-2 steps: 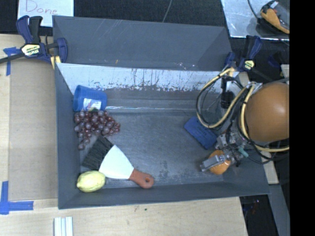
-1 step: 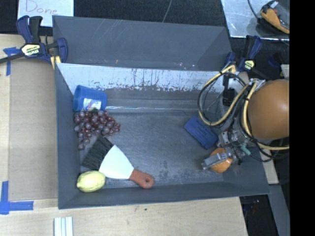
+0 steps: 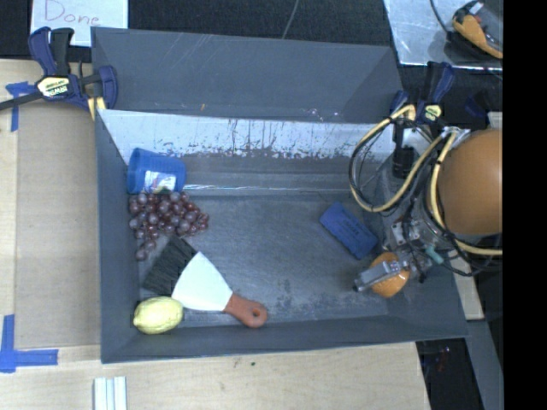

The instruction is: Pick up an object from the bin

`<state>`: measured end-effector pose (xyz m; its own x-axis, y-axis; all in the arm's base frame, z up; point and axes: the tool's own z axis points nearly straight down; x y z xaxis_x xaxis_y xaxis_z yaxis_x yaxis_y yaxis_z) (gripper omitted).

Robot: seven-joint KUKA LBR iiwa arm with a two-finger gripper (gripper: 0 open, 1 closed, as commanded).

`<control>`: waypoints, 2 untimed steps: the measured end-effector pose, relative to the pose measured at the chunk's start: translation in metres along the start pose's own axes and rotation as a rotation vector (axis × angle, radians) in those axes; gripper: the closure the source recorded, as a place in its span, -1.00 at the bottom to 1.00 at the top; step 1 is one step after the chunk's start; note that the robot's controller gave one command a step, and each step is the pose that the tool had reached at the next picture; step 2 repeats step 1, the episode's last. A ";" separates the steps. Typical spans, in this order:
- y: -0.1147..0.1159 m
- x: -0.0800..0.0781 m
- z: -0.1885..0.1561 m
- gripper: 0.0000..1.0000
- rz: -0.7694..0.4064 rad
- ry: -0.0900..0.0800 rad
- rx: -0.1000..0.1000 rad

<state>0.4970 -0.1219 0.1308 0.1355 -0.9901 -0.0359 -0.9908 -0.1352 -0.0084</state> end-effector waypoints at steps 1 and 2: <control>-0.001 -0.001 -0.024 1.00 0.001 0.000 0.001; -0.001 -0.001 -0.024 1.00 0.001 0.000 0.001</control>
Offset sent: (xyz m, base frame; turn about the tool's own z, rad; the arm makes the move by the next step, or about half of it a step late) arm 0.0010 -0.0003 0.0525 0.0009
